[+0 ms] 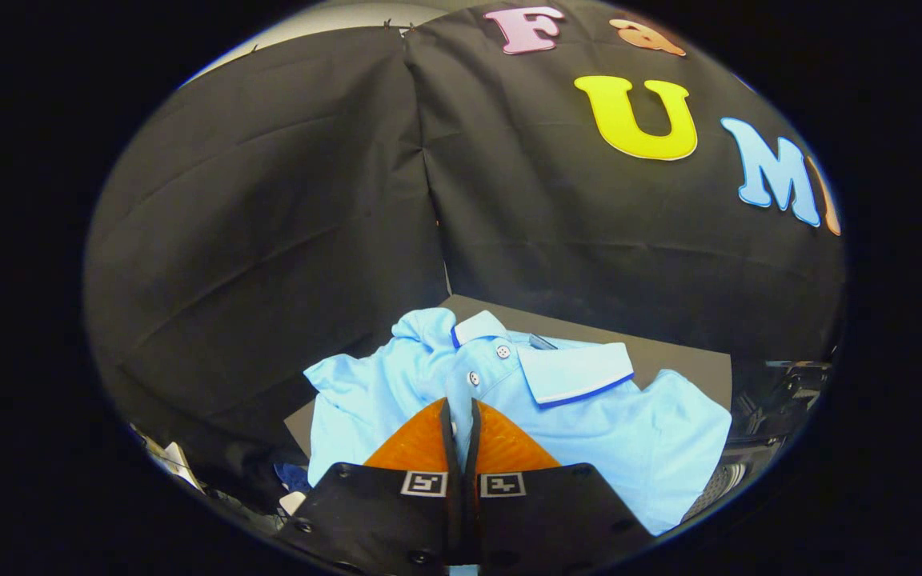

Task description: Put the clothes into the washing machine and then close the washing machine lid.

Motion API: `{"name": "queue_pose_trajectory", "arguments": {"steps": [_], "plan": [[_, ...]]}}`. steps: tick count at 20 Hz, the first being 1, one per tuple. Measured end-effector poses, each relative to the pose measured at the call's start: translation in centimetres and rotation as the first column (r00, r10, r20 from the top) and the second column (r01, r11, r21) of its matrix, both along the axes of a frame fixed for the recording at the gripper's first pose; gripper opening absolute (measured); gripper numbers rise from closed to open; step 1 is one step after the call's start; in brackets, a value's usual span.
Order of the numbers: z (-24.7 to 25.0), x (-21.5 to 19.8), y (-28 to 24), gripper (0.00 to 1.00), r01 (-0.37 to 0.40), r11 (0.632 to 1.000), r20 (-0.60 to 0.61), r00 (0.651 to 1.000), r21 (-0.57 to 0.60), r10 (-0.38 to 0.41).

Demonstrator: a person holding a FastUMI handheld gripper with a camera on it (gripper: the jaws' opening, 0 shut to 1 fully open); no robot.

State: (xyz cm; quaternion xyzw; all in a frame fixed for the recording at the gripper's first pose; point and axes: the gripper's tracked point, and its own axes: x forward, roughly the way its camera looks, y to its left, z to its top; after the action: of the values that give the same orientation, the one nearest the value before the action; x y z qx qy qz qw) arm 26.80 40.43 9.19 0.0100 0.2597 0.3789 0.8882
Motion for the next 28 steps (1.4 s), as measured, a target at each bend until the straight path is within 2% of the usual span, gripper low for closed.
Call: {"name": "queue_pose_trajectory", "arguments": {"steps": [7,13,16,21,28], "plan": [[2.5,0.3,-2.3,0.01,-0.038,0.991,0.038,0.999,0.126,0.034],[5.4,1.3,-6.8,0.01,-0.052,0.984,0.113,0.993,0.172,0.033],[5.5,1.3,-11.3,0.01,-0.013,0.979,0.116,0.993,0.202,-0.011],[4.3,3.9,-19.0,0.01,0.083,0.976,0.126,0.986,0.202,-0.11],[2.8,5.8,-26.4,0.01,0.182,0.965,0.128,0.97,0.191,-0.208]]}}
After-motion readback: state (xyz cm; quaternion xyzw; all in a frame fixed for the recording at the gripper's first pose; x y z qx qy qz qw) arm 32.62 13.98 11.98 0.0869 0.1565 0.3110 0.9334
